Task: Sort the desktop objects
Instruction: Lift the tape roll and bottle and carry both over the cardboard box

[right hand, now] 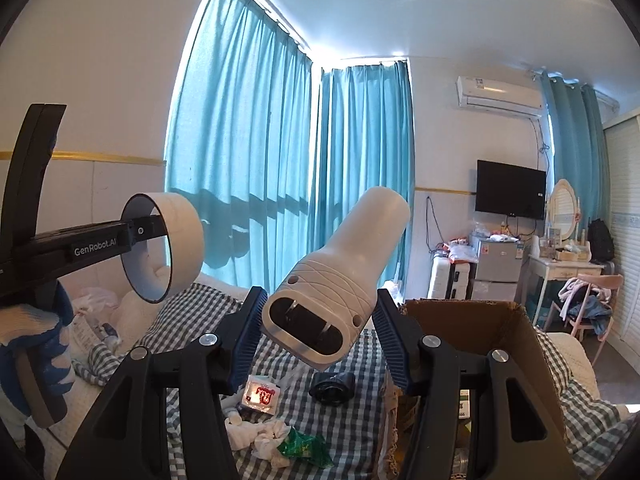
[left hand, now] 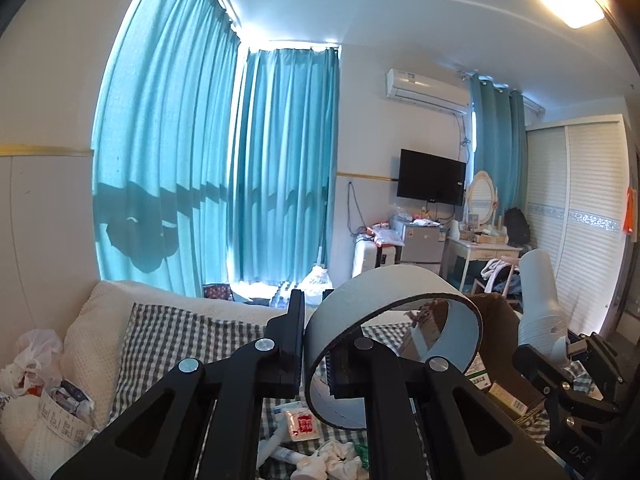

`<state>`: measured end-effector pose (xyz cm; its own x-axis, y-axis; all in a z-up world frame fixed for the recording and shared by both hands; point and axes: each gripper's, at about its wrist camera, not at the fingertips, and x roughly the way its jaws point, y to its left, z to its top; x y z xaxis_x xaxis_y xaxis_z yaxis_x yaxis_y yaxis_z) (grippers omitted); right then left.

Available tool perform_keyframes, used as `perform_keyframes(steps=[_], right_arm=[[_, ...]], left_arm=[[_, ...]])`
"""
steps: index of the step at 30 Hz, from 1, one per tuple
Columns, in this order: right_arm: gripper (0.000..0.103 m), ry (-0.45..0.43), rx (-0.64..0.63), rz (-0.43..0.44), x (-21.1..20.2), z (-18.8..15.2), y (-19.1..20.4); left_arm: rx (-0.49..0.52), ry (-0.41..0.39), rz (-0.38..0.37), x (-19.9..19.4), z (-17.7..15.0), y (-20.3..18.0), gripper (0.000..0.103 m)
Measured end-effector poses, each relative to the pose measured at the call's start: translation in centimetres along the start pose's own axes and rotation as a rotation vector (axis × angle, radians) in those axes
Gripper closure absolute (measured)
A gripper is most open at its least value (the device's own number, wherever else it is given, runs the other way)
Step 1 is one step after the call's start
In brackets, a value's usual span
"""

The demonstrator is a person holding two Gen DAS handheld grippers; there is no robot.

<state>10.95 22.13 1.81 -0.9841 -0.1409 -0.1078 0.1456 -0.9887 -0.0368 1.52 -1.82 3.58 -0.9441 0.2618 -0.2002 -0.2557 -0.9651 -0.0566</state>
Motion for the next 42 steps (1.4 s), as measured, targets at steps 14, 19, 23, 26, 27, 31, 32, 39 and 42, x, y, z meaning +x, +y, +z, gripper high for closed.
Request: perform_keyframes(steps=[14, 19, 23, 26, 27, 31, 32, 39, 42], right_arm=[[0.049, -0.049, 0.055, -0.13, -3.3, 1.2, -5.5], [0.049, -0.066, 0.061, -0.181, -4.5, 1.6, -7.1], [0.049, -0.075, 0.08, -0.216, -5.4, 1.7, -8.7], [0.049, -0.068, 0.087, -0.248, -5.7, 1.8, -9.8], [0.049, -0.068, 0.088, -0.256, -5.9, 1.7, -10.1], [0.049, -0.069, 0.102, -0.29, -6.3, 1.4, -11.4], [0.049, -0.066, 0.105, -0.3, -6.3, 1.3, -11.8], [0.049, -0.018, 0.142, -0.331, -5.1, -0.3, -14.0], [0.049, 0.008, 0.145, -0.343, -4.4, -1.1, -14.9]], left_arm=[[0.06, -0.031, -0.127, 1.6, 1.9, -6.7, 0.094], [0.078, -0.033, -0.181, 2.4, 2.0, -9.5, 0.094], [0.095, -0.035, -0.207, 3.0, 2.3, -11.3, 0.094], [0.112, -0.034, -0.227, 3.6, 2.3, -12.7, 0.094], [0.117, -0.032, -0.236, 3.8, 2.2, -13.2, 0.094], [0.143, -0.017, -0.268, 4.8, 1.9, -15.1, 0.094], [0.149, -0.014, -0.273, 5.0, 1.7, -15.5, 0.094], [0.166, 0.021, -0.329, 7.2, 0.4, -18.1, 0.094], [0.171, 0.045, -0.342, 8.5, -0.5, -19.0, 0.094]])
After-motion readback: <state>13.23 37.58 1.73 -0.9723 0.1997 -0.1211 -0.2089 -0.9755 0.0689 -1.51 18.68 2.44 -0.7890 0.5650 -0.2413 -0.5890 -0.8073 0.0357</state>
